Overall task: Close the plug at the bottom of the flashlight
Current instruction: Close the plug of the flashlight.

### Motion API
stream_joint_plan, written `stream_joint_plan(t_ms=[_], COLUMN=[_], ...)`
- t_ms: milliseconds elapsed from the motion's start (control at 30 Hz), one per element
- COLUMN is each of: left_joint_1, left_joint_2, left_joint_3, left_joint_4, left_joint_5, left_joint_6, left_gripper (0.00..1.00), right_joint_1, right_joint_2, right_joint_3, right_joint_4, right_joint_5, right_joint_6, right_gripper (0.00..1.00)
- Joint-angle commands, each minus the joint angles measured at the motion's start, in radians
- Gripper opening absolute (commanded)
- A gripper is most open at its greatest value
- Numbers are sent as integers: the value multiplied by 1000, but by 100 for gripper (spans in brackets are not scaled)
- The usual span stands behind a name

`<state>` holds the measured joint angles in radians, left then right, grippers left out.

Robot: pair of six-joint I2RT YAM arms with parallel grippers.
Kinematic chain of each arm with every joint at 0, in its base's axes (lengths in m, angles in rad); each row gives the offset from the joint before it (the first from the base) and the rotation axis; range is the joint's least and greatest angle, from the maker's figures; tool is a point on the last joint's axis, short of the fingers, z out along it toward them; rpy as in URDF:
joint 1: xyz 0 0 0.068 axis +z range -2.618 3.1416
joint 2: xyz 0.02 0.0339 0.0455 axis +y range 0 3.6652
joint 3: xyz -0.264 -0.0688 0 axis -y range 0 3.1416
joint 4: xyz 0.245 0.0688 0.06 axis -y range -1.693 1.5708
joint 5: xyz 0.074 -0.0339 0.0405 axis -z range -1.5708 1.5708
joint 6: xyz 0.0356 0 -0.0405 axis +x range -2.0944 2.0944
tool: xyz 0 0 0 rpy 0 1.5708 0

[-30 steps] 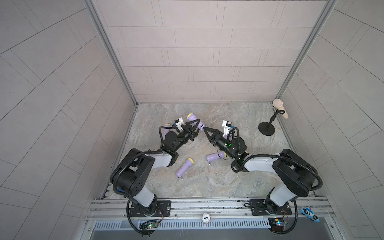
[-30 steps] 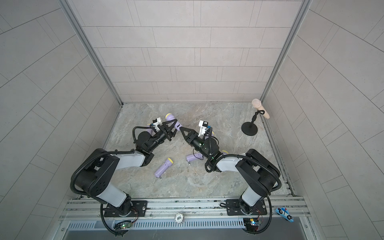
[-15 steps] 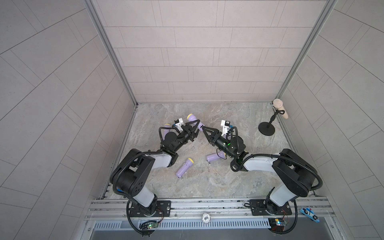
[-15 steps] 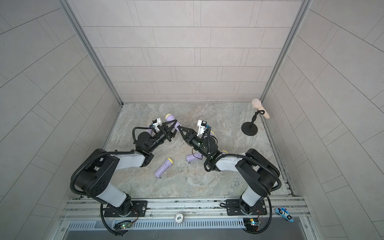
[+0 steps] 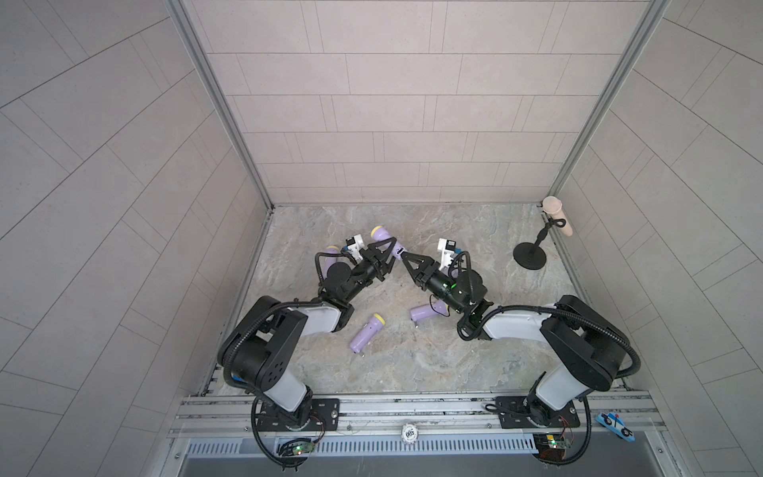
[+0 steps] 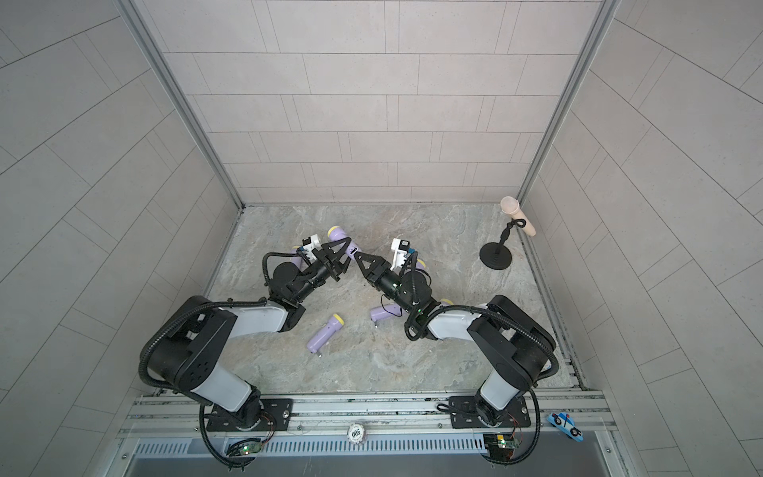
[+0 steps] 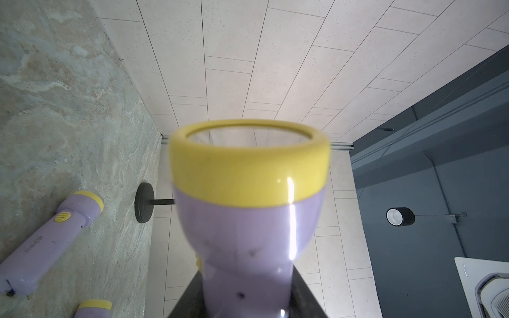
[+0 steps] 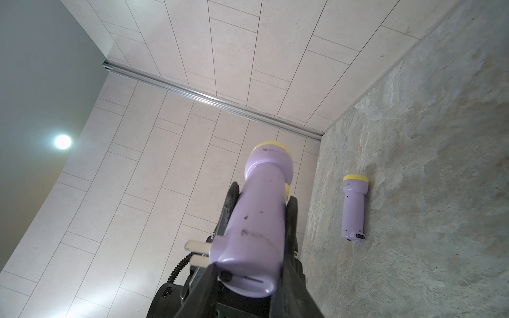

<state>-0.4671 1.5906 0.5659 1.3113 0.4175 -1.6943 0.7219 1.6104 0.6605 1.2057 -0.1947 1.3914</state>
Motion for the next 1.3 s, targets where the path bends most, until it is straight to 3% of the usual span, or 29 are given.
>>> stream_joint_plan(t_ms=[0, 733, 1267], left_joint_1=[-10, -34, -63], left_joint_2=[-24, -28, -47], left_joint_3=[-15, -18, -15], left_joint_4=[16, 16, 16], left_joint_5=[47, 45, 41], left_joint_6=[-5, -3, 1], left_gripper=[0, 0, 0], right_joint_1=[9, 9, 8], right_joint_2=[4, -29, -15], right_joint_3=[44, 91, 106], right_joint_4=[49, -109, -114], right_joint_5=[3, 1, 1], right_joint_6=[4, -39, -34], right_gripper=[39, 37, 30])
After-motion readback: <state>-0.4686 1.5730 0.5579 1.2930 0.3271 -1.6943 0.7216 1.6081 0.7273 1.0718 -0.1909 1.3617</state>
